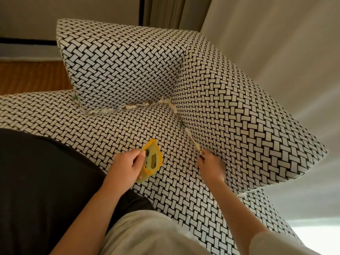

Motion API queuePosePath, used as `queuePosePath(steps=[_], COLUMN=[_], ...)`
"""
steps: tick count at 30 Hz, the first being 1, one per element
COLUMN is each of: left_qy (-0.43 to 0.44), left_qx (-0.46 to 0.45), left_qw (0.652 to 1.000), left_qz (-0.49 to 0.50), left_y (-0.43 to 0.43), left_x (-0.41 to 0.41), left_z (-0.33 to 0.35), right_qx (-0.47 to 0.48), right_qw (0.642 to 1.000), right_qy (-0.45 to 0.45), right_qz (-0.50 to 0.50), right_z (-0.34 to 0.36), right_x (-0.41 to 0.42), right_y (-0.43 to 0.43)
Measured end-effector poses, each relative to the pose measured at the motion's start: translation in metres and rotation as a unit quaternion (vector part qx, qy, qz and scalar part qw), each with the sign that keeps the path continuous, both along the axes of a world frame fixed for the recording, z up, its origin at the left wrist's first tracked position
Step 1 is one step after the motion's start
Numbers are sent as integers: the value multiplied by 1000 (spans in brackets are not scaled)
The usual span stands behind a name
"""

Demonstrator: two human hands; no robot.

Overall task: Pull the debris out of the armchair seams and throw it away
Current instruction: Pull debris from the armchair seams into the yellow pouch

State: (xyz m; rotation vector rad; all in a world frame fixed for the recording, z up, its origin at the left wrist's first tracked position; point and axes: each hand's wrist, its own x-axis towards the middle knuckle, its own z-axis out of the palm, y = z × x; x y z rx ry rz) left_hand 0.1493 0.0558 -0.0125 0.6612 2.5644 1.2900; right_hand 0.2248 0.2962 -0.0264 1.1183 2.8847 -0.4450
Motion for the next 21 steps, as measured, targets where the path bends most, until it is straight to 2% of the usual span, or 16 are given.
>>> queuePosePath(steps=[8, 11, 14, 15, 17, 19, 21], left_qy=[-42, -23, -8, -7, -13, -31, -52], left_qx=[43, 50, 45, 43, 37, 25, 17], left_qw=[998, 998, 999, 999, 999, 999, 998], left_qz=[-7, -6, -5, -5, -11, -22, -39], left_y=[4, 7, 9, 10, 11, 12, 11], left_x=[10, 18, 22, 22, 22, 22, 23], left_z=[4, 2, 2, 2, 1, 1, 1], right_qx=[81, 89, 79, 56, -63, -208, -275], right_qw=[992, 992, 996, 998, 996, 960, 920], right_qy=[-93, -93, -49, -23, 61, 173, 251], right_qz=[-11, -6, -3, 6, 33, 72, 124], right_z=[-7, -4, 0, 2, 10, 25, 39], right_x=[-11, -13, -10, -8, -3, 6, 16], right_y=[5, 3, 3, 1, -9, -32, -60])
